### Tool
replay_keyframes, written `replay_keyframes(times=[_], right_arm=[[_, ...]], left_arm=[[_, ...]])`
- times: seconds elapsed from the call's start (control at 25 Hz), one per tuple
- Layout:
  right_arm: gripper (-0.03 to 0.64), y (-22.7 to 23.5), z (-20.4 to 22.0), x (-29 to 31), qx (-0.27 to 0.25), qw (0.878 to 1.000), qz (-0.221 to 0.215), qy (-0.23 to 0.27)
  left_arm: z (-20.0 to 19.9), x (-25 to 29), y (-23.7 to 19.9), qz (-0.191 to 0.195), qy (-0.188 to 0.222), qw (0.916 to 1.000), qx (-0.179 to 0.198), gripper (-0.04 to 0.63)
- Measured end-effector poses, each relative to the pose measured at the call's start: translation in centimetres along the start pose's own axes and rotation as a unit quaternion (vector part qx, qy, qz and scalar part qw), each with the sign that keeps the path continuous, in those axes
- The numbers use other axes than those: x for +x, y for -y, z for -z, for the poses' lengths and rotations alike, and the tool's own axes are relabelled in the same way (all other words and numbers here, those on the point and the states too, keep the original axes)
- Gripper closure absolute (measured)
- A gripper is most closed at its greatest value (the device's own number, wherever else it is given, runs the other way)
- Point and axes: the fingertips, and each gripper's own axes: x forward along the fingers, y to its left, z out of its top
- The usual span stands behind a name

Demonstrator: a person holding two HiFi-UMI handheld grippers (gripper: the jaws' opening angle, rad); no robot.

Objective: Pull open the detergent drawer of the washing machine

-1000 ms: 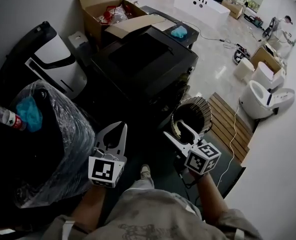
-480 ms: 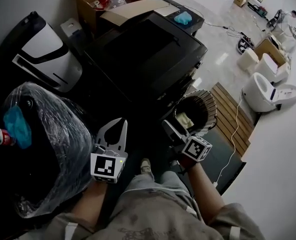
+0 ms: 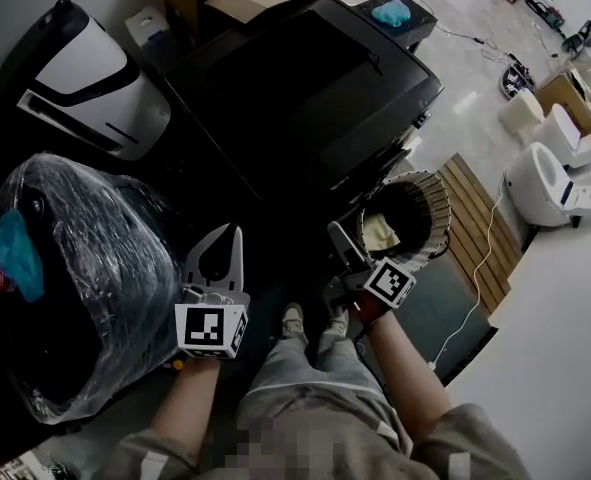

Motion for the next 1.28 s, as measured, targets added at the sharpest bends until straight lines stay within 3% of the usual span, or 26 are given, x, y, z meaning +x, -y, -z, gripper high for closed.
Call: replay_keyframes(times=[0.6,0.8,1.28], right_arm=[[0.189,6.8,-0.1,5.2,0.06,0.998,-0.026,-0.026],[0.175,6.2,0.1,6.6,0.078,0.995,-0.058,-0.018],[0.172,6.0,0.9,8.2,0.101,0.991,-0.081,-0.019]], left_arm=[[6.8,2.1,1.9,-0.011,-0.039,0.9991,-0.01,0.578],[7.8,2.5,1.7,-0.012,-0.04,0.9991,-0.011,0.578],[8.9,2.5,1.0,-0.014,-0.044,0.9988,-0.02,0.578]])
